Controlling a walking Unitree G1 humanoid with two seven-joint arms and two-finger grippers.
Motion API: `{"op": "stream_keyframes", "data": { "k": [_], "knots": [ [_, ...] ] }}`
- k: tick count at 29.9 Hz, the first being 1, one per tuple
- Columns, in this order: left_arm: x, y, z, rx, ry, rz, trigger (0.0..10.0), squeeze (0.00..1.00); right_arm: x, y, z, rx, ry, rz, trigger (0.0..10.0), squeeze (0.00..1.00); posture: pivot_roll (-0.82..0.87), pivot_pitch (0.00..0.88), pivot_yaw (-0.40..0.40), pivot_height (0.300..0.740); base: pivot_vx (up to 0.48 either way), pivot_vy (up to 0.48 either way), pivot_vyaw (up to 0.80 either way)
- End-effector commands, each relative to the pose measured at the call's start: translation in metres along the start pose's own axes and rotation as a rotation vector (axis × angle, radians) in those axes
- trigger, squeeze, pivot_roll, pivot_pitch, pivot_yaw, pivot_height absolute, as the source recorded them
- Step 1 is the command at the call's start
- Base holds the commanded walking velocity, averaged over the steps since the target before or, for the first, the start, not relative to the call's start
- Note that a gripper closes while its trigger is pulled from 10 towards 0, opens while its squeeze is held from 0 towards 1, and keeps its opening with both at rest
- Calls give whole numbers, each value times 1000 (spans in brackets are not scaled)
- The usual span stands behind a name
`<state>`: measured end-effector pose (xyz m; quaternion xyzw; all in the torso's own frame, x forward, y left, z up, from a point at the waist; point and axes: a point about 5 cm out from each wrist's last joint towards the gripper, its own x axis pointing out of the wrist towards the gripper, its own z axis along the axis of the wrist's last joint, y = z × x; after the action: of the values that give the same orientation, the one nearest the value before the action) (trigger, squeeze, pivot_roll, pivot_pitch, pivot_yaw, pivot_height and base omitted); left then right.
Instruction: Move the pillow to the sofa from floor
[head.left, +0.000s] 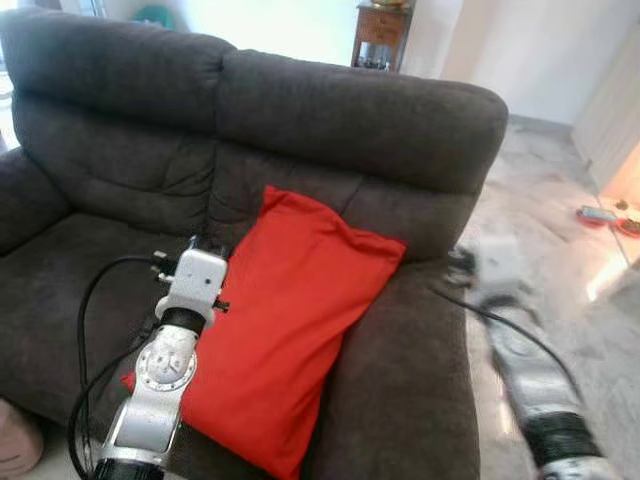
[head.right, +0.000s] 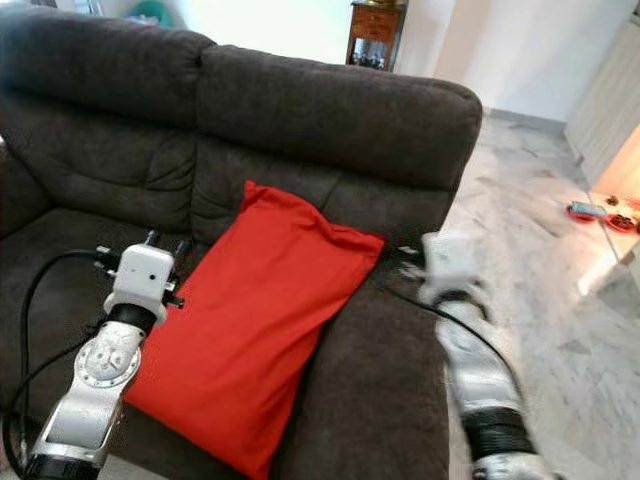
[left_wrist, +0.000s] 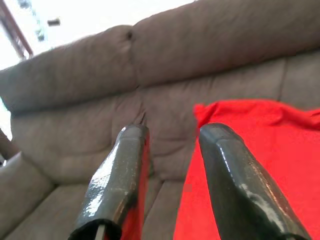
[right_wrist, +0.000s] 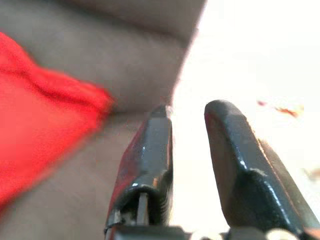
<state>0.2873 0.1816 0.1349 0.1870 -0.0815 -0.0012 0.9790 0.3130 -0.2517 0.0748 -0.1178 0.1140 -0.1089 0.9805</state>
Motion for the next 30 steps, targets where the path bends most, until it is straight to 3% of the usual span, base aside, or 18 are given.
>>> {"op": "stream_keyframes", "data": {
  "k": [1, 3, 5, 9, 12, 15, 17, 22, 26, 30],
  "knots": [
    [-1, -4, 3, -11, -9, -9, 10000, 0, -4, -10, -28, -16, 98, -60, 10000, 0, 165, 0, -97, 740, 0, 0, 0],
    [-1, -5, 3, -11, -12, -11, 10000, 0, -8, -14, -39, -31, 146, -82, 10000, 0, 167, 0, -97, 740, 0, 0, 0],
    [-3, -6, 5, -12, -18, -13, 10000, 0, -19, -22, -70, -15, 275, -119, 10000, 0, 172, 0, -100, 740, 0, 0, 0],
    [-5, -6, 5, -12, -22, -15, 10000, 0, -37, -23, -103, -56, 404, -121, 10000, 0, 171, 0, -98, 740, 0, 0, 0],
    [-9, -8, 4, -9, -21, -26, 10000, 0, -58, -16, -132, -41, 520, -93, 10000, 0, 170, 0, -97, 740, 0, 0, 0],
    [-11, -9, 4, -12, -22, -29, 10000, 0, -69, -8, -144, -32, 565, -54, 10000, 0, 173, 0, -98, 740, 0, 0, 0],
    [-16, -11, 4, -15, -20, -36, 10000, 0, -85, 13, -158, 28, 599, 51, 10000, 0, 179, 0, -96, 740, 0, 0, 0],
    [-21, -14, 2, -17, -10, -38, 10000, 0, -92, 27, -162, 78, 591, 90, 10000, 0, 182, 0, -95, 740, 0, 0, 0],
    [-20, -16, 6, -28, -29, -36, 10000, 0, -89, 30, -158, 223, 533, 61, 10000, 0, 182, 0, -92, 740, 0, 0, 0],
    [-18, -18, 8, -24, -39, -45, 10000, 0, -84, 29, -150, 250, 463, 67, 10000, 0, 179, 0, -84, 740, 0, 0, 0]
  ]
}}
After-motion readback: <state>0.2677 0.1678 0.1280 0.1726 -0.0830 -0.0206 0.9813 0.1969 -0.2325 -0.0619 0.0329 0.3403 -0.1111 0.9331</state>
